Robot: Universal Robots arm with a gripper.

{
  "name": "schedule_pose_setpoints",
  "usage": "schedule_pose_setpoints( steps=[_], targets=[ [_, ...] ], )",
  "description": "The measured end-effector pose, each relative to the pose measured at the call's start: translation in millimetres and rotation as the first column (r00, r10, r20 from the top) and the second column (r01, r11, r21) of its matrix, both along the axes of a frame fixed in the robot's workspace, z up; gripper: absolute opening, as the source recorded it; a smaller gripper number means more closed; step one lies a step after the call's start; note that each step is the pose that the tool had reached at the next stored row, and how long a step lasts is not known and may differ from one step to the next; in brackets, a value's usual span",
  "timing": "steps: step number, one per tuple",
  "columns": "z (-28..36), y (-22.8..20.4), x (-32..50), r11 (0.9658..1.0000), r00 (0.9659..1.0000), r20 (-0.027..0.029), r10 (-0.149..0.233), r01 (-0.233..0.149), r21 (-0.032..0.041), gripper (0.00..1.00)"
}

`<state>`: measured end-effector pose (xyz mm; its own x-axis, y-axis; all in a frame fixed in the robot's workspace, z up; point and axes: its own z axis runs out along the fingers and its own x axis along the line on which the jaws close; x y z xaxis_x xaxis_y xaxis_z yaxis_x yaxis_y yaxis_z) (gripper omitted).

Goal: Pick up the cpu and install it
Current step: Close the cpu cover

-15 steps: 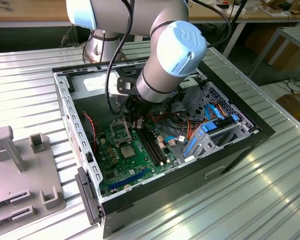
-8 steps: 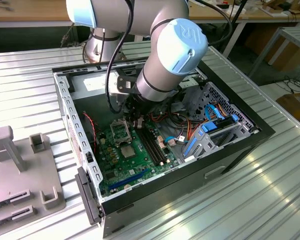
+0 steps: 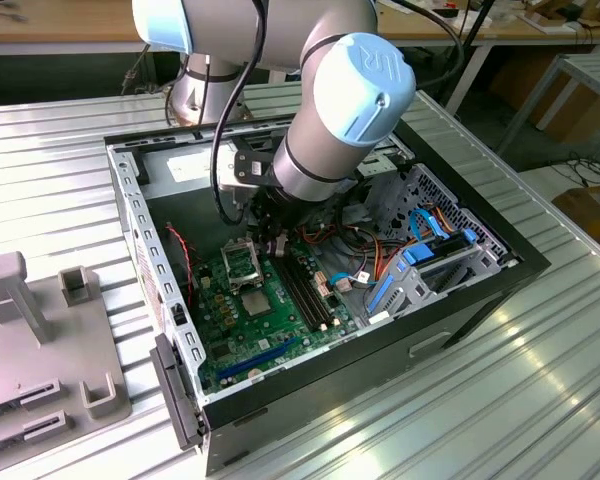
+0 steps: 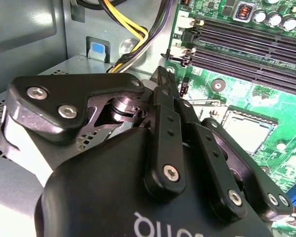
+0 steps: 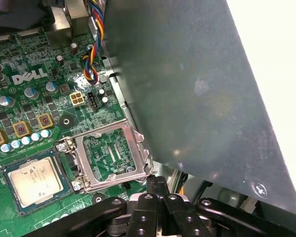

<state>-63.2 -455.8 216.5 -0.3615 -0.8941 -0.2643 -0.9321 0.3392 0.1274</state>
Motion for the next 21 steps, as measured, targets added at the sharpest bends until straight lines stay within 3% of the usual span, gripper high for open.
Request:
schedule_pose_setpoints(
  steps=[5,14,21],
  targets=[
    [2.9,0.1,0.0,1.0000,1.0000,0.0001,0.000,0.000,-0.0036,0.11],
    [6.7,-0.1,-0.3,0.9997,1.0000,-0.0001,0.000,0.000,-0.0252,0.11],
    [10.2,0.0,-0.5,0.9995,1.0000,0.0000,0.000,0.000,-0.0331,0.11]
  ],
)
